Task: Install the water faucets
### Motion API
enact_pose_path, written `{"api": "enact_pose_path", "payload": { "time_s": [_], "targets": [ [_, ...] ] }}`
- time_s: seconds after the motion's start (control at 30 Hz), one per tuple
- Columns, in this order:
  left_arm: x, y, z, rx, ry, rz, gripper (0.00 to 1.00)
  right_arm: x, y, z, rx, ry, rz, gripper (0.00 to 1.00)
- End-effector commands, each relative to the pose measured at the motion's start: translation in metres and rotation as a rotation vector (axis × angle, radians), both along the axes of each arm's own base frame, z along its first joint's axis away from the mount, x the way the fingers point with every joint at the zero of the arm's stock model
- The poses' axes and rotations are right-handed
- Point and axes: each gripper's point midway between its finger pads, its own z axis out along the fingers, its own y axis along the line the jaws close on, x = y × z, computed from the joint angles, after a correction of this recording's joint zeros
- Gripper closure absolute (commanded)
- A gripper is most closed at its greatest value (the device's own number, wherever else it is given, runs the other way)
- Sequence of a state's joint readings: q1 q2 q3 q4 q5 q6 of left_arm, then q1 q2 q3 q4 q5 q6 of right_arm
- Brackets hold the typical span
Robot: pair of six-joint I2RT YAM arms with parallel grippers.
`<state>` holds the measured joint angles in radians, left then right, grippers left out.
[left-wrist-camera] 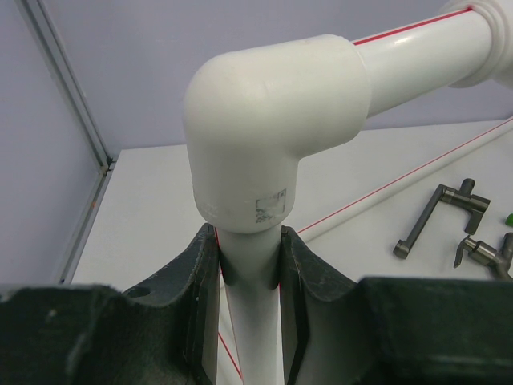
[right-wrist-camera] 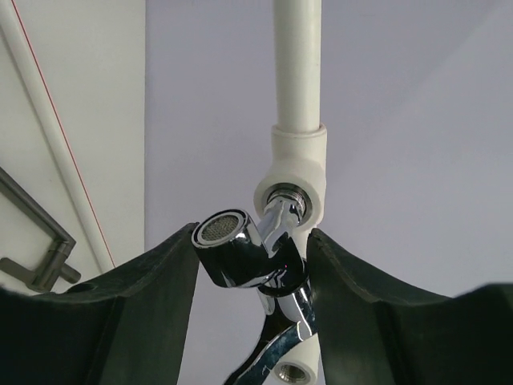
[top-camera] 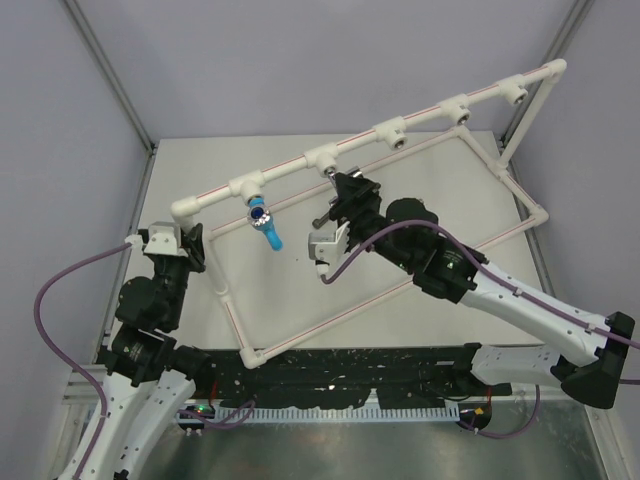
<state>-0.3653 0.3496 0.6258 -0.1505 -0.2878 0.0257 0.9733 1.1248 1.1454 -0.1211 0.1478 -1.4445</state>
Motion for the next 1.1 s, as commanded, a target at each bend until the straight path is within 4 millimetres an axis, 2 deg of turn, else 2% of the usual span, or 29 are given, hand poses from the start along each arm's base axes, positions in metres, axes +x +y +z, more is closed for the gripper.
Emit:
{"api": "enact_pose_path", "payload": {
  "time_s": [0.0, 0.1, 0.13, 0.27, 0.3, 0.33, 0.4, 0.47, 0.57, 0.67, 0.7, 0.83, 1.0, 1.07],
  "targets": [
    [0.002, 0.005, -0.019, 0.064, 0.072, 0.022, 1.0, 0.007, 0.004, 0.018, 0.056, -0.052, -0.023, 0.42],
    [0.002, 0.004, -0.019, 0.064, 0.072, 0.021, 1.0, 0.011, 0.011, 0.01, 0.103, 0.004, -0.03, 0.5],
    [0.002, 0.004, -0.018, 0.063, 0.069, 0.019, 1.0, 0.012, 0.011, 0.015, 0.14, 0.003, -0.033, 0.52],
    [0.002, 0.004, -0.019, 0.062, 0.071, 0.021, 1.0, 0.012, 0.019, 0.012, 0.295, 0.119, -0.027, 0.69],
    [0.002, 0.004, -0.019, 0.064, 0.071, 0.019, 1.0, 0.011, 0.02, 0.012, 0.352, 0.155, -0.025, 0.76],
    [0.002, 0.005, -0.019, 0.063, 0.07, 0.022, 1.0, 0.01, 0.021, 0.012, 0.391, 0.183, -0.021, 0.78],
    [0.001, 0.005, -0.018, 0.062, 0.067, 0.022, 1.0, 0.008, 0.024, 0.015, 0.566, 0.299, -0.012, 0.89],
    [0.001, 0.005, -0.018, 0.062, 0.067, 0.022, 1.0, 0.005, 0.027, 0.017, 0.716, 0.392, -0.002, 0.94],
    [0.002, 0.005, -0.019, 0.063, 0.07, 0.022, 1.0, 0.004, 0.026, 0.027, 1.022, 0.522, 0.019, 0.95],
    [0.001, 0.005, -0.018, 0.061, 0.068, 0.021, 1.0, 0.006, 0.017, 0.033, 1.428, 0.734, 0.029, 0.95],
    [0.001, 0.005, -0.019, 0.061, 0.07, 0.022, 1.0, 0.004, 0.02, 0.026, 1.528, 0.83, 0.039, 0.95],
    [0.001, 0.005, -0.018, 0.062, 0.067, 0.022, 1.0, 0.01, 0.006, 0.019, 1.936, 1.029, 0.055, 0.95],
    [0.001, 0.005, -0.018, 0.06, 0.065, 0.022, 1.0, 0.018, -0.008, 0.002, 2.313, 1.218, 0.043, 0.95],
    [0.001, 0.005, -0.018, 0.059, 0.064, 0.022, 1.0, 0.017, -0.011, 0.001, 2.405, 1.282, 0.063, 0.88]
  ]
}}
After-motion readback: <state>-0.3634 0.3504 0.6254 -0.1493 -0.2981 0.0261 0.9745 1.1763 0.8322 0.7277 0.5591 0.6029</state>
